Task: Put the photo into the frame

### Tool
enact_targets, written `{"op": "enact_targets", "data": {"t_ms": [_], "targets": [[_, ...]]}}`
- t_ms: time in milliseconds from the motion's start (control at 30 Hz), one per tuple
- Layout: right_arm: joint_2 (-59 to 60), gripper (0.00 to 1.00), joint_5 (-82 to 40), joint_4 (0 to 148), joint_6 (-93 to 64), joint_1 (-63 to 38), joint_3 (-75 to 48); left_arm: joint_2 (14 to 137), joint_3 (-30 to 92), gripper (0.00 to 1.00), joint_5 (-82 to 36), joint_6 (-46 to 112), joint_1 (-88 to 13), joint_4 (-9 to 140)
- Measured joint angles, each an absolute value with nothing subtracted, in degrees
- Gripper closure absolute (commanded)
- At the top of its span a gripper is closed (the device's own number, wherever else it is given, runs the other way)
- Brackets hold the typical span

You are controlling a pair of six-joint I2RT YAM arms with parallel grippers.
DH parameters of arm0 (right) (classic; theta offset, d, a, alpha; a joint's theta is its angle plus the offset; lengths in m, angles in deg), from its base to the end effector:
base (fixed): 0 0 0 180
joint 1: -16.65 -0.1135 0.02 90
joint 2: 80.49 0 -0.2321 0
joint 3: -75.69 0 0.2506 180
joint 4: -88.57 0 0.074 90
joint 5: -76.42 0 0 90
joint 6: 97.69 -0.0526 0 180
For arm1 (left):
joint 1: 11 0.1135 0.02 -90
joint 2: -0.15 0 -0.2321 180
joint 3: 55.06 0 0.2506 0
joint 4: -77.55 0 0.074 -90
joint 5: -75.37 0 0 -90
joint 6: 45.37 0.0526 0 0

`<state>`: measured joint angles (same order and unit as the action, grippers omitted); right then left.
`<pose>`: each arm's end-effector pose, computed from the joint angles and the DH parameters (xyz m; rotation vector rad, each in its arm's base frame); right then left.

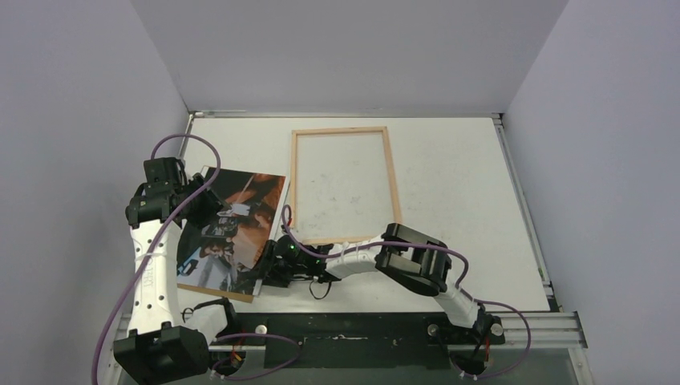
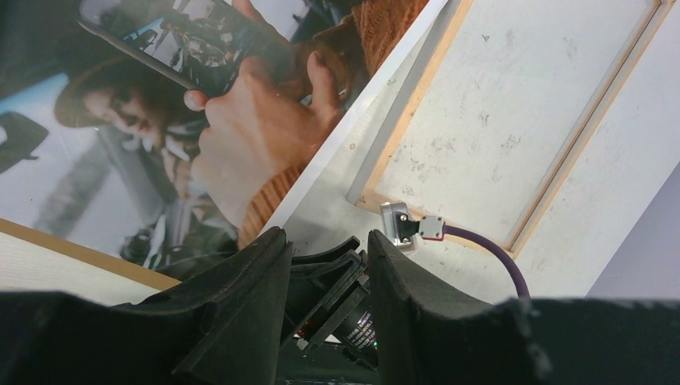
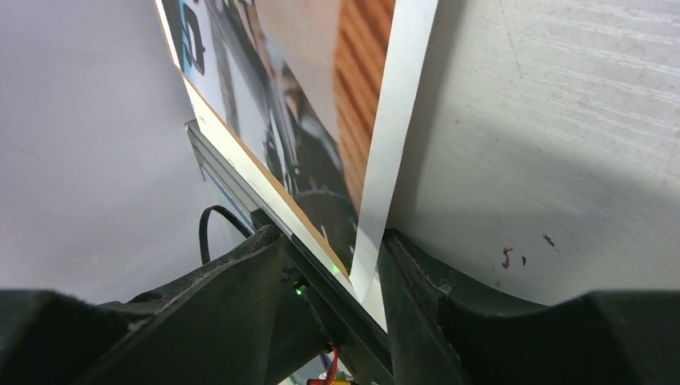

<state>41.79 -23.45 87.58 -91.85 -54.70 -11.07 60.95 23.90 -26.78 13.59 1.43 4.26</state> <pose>0.1351 0.4284 0.0893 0.1886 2.7562 1.4098 0.2139 0.0358 0.2913 -0.8640 2.3971 -0.3968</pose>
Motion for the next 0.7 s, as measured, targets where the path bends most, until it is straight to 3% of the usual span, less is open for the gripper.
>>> {"op": "enact_targets", "data": {"t_ms": [233,700], "targets": [[42.8,0.81,-23.0,94.9,-92.4,-54.7,-7.5,60.9,24.0,0.61,-26.7,13.6,1.4,4.1],[42.9,0.94,-22.4,94.8,-88.9,-54.6,-7.4,61.1,23.8,0.61,-26.1,13.8,1.4,3.9]]}}
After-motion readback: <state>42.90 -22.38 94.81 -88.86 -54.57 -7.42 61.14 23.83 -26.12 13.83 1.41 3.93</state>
